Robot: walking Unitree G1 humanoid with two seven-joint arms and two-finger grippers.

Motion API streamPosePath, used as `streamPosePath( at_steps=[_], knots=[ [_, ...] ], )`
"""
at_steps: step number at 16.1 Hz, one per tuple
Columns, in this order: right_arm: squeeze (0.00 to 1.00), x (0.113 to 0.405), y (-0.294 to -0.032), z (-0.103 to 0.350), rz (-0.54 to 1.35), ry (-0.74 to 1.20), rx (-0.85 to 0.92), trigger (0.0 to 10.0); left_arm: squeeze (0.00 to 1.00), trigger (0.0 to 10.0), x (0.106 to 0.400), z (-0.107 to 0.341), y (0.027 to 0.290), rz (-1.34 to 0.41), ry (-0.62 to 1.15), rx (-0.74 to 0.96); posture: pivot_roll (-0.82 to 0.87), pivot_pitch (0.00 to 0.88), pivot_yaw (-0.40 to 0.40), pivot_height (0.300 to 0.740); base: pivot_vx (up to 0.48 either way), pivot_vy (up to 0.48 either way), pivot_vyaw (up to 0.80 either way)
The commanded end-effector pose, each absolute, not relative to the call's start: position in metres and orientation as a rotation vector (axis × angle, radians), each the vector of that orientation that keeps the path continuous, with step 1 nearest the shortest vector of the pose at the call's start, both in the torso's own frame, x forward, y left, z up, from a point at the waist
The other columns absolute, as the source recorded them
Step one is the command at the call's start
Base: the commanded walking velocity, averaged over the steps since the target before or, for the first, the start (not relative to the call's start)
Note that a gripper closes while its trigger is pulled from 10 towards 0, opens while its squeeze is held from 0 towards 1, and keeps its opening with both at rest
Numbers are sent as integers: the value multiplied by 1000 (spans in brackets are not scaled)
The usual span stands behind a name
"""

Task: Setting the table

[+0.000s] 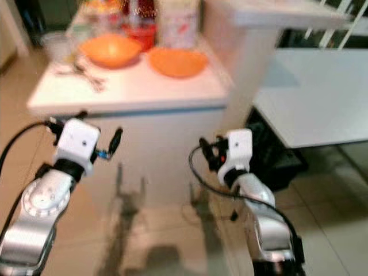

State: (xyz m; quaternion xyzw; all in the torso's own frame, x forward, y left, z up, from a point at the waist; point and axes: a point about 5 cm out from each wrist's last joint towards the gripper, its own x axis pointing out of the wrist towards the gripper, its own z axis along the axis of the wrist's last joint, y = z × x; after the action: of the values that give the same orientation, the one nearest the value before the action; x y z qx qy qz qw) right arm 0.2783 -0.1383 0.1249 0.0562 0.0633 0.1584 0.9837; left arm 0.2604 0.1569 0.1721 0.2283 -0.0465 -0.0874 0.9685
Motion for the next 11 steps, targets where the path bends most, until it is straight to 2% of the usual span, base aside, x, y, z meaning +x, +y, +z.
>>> streamPosePath(
  at_steps=[1,8,11],
  knots=[
    [0,282,-130,132,341,98,106,10000,0,10000,262,176,163,-150,-102,480,82,0,-44,740,0,412,0],
    [0,285,-130,131,336,96,112,10000,0,10000,264,178,161,-156,-113,484,84,0,-47,740,0,400,0],
    [0,282,-129,134,344,89,112,10000,0,10000,269,182,161,-148,-130,491,75,0,-48,740,0,0,0]
  ],
)
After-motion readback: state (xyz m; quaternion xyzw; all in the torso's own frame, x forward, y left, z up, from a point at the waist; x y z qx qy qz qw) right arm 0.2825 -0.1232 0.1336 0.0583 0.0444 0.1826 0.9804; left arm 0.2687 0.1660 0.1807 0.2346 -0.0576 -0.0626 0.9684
